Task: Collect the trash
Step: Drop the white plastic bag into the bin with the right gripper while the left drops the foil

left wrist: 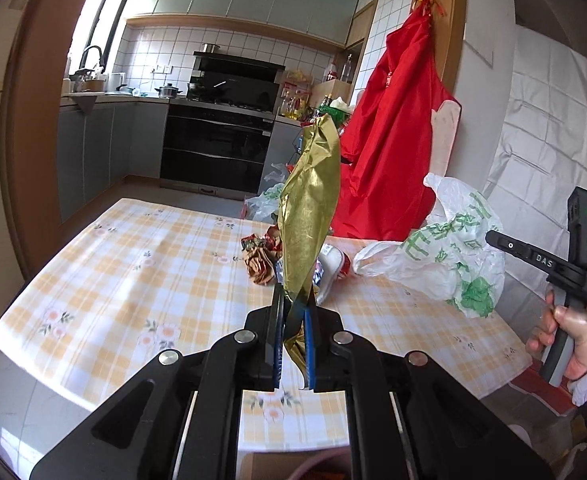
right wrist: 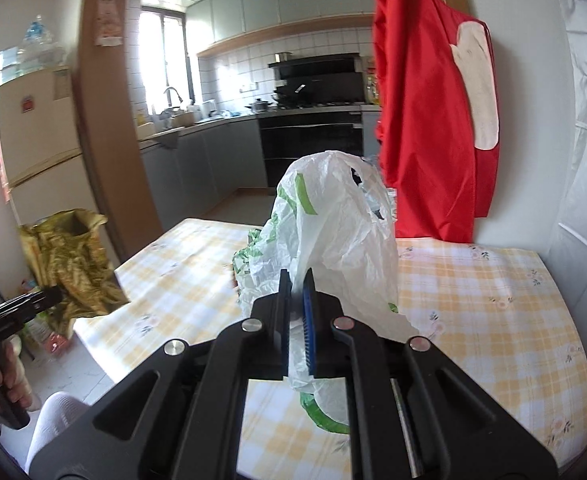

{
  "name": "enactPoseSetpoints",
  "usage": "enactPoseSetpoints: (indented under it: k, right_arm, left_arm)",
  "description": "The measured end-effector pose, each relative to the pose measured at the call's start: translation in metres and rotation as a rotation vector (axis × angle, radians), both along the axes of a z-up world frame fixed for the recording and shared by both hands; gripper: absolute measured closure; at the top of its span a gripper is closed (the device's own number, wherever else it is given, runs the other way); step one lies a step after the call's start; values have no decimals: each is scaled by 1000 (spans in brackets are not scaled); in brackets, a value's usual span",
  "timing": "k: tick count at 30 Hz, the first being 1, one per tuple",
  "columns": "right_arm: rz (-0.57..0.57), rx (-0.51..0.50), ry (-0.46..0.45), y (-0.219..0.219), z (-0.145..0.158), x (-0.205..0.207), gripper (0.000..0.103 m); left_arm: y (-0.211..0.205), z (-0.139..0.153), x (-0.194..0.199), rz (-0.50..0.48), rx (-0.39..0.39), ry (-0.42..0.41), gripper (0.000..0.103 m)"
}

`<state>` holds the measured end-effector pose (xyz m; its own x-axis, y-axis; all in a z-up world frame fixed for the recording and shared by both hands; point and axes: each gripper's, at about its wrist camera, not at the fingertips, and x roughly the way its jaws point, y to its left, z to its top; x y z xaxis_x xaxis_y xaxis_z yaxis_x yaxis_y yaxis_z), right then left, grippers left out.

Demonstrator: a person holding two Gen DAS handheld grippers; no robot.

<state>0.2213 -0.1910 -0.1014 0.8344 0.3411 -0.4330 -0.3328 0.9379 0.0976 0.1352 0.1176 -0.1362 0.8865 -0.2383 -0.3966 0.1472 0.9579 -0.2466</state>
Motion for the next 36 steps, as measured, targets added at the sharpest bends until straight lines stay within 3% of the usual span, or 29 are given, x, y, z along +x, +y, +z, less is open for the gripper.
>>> enactPoseSetpoints:
  k: [8,20,27,36]
  right_arm:
    - [53,42,12,14,-17,-73,94]
    - [105,43,104,34,-53,-168,94]
    - [153,34,161,39,-62,-186,94]
    - [207,0,292,60,-98,-188,93]
  left_arm:
    - [6,-10,-54,4,5,-3,94]
    - [7,-14,-96,-12,-39,-5,94]
    - [9,-4,-112,-22,-41,-34,94]
    - [5,-13,-109,-35,-47,-12,94]
